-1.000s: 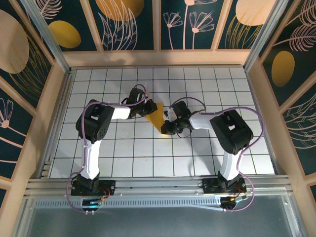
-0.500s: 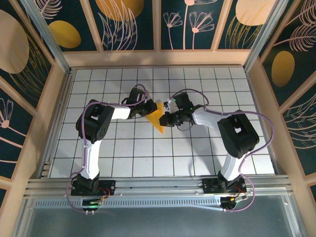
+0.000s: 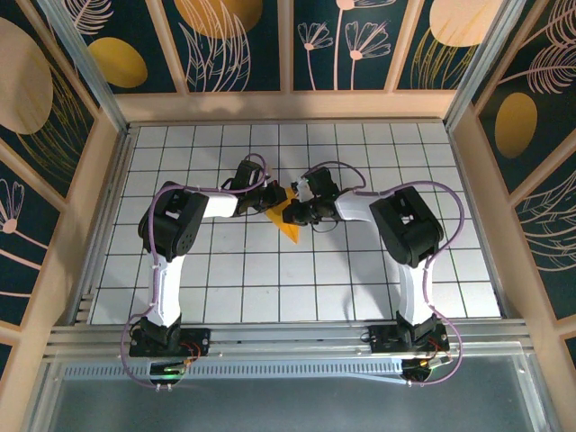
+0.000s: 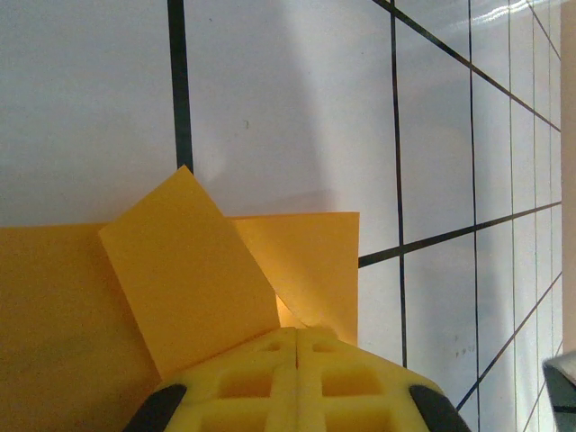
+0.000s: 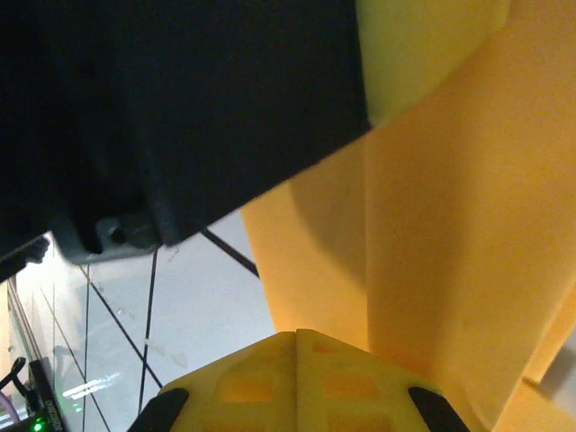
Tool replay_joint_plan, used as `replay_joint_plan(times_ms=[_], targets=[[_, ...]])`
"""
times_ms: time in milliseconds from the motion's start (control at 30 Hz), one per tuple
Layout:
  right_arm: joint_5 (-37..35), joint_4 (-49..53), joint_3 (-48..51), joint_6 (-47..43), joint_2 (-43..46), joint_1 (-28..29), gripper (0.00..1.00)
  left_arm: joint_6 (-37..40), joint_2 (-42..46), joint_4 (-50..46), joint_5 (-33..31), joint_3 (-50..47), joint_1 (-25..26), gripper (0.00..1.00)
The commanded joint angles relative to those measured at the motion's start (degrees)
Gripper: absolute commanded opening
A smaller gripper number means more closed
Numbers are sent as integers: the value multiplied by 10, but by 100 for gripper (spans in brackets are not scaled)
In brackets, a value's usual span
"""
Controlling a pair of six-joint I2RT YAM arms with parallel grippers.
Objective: Fold a paper plane with a square sheet of paper (fold left side to right side)
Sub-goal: Fourth fold the wing at the center of the table.
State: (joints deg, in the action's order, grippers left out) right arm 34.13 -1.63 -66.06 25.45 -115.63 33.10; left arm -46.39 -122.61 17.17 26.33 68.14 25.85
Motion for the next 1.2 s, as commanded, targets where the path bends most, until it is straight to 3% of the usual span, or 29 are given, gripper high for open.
replay_joint_plan(times_ms=[0, 467, 967, 1167], targets=[[-25, -17, -25, 3, -19, 5, 0, 1, -14, -66, -33, -24, -2, 1], [-40, 72, -28, -43, -34, 21, 0, 1, -14, -70, -39, -22, -2, 2], [14, 85, 105, -39, 76, 29, 0, 5, -8, -79, -40, -11, -2, 2], [19, 106, 133, -56, 124, 26, 0, 4, 5, -78, -20, 19, -2, 10]])
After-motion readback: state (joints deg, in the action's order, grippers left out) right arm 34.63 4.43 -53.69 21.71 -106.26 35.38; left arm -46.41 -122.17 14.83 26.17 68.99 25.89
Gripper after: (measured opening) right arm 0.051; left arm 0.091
